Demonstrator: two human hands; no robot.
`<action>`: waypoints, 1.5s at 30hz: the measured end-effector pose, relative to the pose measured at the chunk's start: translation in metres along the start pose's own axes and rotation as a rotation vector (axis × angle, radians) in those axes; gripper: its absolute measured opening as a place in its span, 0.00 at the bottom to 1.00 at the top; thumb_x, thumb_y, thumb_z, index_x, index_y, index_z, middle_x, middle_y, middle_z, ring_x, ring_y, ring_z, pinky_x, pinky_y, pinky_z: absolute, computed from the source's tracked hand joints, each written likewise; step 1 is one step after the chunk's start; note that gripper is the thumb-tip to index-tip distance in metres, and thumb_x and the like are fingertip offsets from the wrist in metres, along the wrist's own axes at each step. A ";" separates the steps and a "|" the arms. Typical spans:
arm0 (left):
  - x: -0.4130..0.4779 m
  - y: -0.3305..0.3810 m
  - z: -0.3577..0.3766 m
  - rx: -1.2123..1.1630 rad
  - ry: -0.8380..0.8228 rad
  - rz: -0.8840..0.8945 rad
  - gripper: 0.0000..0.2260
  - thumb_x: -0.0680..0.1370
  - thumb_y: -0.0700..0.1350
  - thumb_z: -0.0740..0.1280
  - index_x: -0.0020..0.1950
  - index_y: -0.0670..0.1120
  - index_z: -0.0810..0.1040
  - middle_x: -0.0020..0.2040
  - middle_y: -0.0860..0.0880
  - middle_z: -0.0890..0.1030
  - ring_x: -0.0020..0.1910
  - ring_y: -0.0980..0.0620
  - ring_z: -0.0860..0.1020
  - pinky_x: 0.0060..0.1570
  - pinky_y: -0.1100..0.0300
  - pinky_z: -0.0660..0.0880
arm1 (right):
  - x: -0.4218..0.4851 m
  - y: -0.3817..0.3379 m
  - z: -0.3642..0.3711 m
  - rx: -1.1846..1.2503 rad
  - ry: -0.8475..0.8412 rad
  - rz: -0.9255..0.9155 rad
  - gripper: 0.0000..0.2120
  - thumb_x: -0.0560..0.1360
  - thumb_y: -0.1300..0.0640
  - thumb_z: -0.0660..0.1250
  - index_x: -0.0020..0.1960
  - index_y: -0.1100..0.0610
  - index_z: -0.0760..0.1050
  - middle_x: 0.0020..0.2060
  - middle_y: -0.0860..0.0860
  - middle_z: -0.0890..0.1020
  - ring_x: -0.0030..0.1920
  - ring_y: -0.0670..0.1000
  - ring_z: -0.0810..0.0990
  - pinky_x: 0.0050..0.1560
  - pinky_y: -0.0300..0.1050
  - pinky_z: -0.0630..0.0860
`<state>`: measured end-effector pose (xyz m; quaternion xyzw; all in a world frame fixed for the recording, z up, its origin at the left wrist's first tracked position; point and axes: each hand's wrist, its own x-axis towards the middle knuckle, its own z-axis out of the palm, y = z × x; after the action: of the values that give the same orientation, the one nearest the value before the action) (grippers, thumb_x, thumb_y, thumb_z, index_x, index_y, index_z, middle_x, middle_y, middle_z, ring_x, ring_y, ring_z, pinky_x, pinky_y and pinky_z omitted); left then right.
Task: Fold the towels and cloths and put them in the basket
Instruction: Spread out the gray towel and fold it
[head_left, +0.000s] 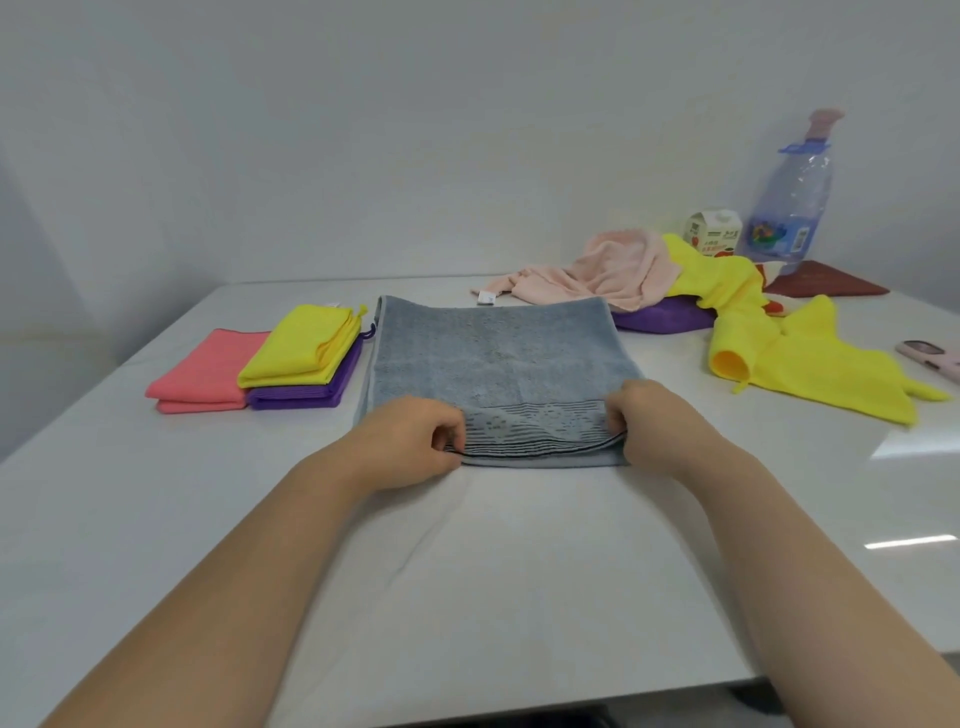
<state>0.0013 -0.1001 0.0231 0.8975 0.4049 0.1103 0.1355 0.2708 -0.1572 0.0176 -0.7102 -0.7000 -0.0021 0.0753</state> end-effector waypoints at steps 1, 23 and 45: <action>0.000 -0.002 0.000 -0.009 0.002 -0.007 0.03 0.72 0.45 0.71 0.41 0.52 0.78 0.38 0.54 0.78 0.39 0.56 0.75 0.42 0.57 0.74 | -0.001 0.001 -0.002 -0.011 -0.006 0.024 0.17 0.66 0.67 0.63 0.31 0.49 0.61 0.40 0.48 0.69 0.45 0.53 0.70 0.43 0.42 0.67; 0.011 0.011 0.006 0.259 -0.050 -0.058 0.21 0.79 0.63 0.55 0.66 0.55 0.73 0.61 0.52 0.77 0.60 0.52 0.73 0.59 0.53 0.71 | -0.010 -0.027 -0.021 -0.212 -0.138 0.290 0.11 0.77 0.56 0.57 0.57 0.56 0.73 0.56 0.53 0.77 0.57 0.56 0.76 0.50 0.45 0.70; 0.110 -0.059 0.030 0.192 0.033 -0.504 0.30 0.79 0.65 0.44 0.78 0.55 0.43 0.78 0.50 0.41 0.77 0.47 0.41 0.74 0.47 0.43 | 0.133 0.011 0.041 0.026 -0.054 0.279 0.28 0.80 0.41 0.45 0.77 0.49 0.50 0.77 0.49 0.50 0.77 0.51 0.48 0.73 0.62 0.45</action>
<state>0.0402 0.0159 -0.0154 0.7751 0.6265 0.0487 0.0662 0.2803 -0.0207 -0.0098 -0.7993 -0.5962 0.0367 0.0652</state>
